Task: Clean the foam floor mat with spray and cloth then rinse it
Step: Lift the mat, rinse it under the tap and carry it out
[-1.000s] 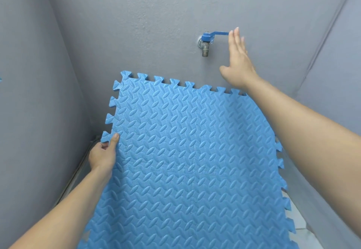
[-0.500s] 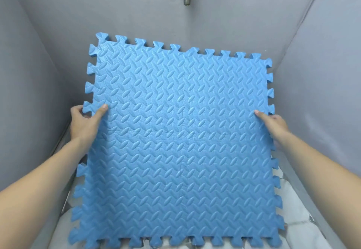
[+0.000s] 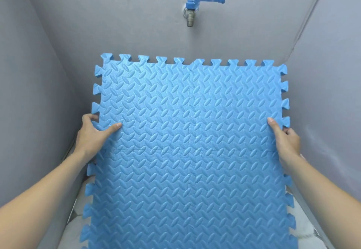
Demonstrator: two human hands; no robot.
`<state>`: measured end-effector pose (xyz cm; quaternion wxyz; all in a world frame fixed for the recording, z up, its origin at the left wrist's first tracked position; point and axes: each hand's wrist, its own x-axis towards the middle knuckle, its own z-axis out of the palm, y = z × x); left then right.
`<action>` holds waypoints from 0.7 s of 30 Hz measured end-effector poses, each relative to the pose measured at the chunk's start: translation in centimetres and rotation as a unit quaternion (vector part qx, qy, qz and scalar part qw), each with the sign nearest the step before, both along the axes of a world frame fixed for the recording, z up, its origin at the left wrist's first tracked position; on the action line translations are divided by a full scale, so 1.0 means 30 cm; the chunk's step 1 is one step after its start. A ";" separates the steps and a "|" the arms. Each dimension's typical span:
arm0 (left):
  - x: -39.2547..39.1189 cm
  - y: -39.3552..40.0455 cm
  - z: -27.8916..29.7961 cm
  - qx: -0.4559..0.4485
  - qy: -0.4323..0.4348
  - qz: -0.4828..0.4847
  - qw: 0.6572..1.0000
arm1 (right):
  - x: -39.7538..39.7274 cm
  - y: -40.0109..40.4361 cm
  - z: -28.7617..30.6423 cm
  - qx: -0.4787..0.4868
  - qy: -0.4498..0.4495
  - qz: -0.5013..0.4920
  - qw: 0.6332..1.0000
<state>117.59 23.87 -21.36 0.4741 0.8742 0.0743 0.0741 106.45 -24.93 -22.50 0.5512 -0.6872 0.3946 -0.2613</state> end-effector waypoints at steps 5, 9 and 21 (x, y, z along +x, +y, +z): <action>-0.058 0.077 0.104 0.037 0.062 -0.038 0.997 | -0.065 0.035 0.115 0.048 -0.013 0.037 0.998; -0.209 0.160 0.260 0.017 0.157 -0.061 0.986 | -0.193 0.082 0.310 0.163 0.023 0.103 0.981; -0.460 0.288 1.251 -0.019 0.210 0.020 0.977 | -0.341 0.127 1.464 0.225 0.058 0.120 0.965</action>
